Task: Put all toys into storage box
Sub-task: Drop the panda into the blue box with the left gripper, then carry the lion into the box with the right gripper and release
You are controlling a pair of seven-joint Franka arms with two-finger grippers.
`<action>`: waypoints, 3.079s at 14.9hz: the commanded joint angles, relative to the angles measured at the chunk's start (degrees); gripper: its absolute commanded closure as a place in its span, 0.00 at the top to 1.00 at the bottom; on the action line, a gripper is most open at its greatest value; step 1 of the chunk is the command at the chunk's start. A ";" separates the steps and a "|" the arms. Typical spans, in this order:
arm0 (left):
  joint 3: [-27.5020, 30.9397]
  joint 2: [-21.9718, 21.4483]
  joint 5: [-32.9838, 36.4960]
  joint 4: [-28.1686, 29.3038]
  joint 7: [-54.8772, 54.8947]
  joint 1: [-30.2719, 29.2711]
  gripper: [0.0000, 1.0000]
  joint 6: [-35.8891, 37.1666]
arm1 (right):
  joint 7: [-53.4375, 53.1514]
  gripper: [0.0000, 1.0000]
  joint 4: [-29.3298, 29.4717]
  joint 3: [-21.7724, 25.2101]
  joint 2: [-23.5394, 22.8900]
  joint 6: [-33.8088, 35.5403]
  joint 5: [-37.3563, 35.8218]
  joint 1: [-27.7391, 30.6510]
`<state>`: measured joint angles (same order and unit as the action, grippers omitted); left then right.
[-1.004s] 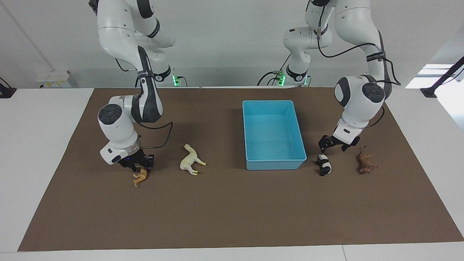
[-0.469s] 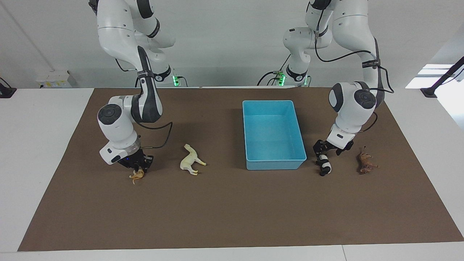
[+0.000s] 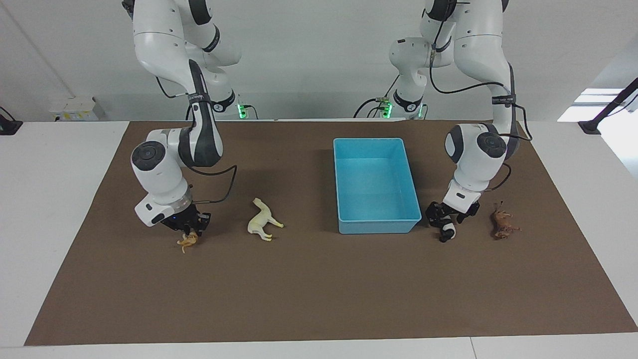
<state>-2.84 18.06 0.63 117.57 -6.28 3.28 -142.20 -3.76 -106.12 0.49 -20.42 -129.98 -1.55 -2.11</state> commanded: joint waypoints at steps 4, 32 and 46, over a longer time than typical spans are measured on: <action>0.20 0.92 0.78 -1.55 -0.84 0.06 0.28 -0.45 | 4.10 0.00 1.97 -0.31 6.70 8.41 -0.73 0.35; 0.20 -15.25 1.56 -6.30 -21.02 10.64 1.00 33.05 | -17.74 0.00 8.83 -17.16 18.40 26.98 0.76 -0.08; 0.29 -0.23 8.76 -6.64 19.90 -13.56 1.00 1.68 | -53.87 0.00 3.99 -29.14 -0.82 -5.09 -6.32 -21.43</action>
<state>-1.93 14.83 7.03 112.02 12.20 -9.34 -137.18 -53.07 -102.25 -28.78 -17.71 -132.15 -3.29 -21.50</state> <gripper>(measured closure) 0.000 0.714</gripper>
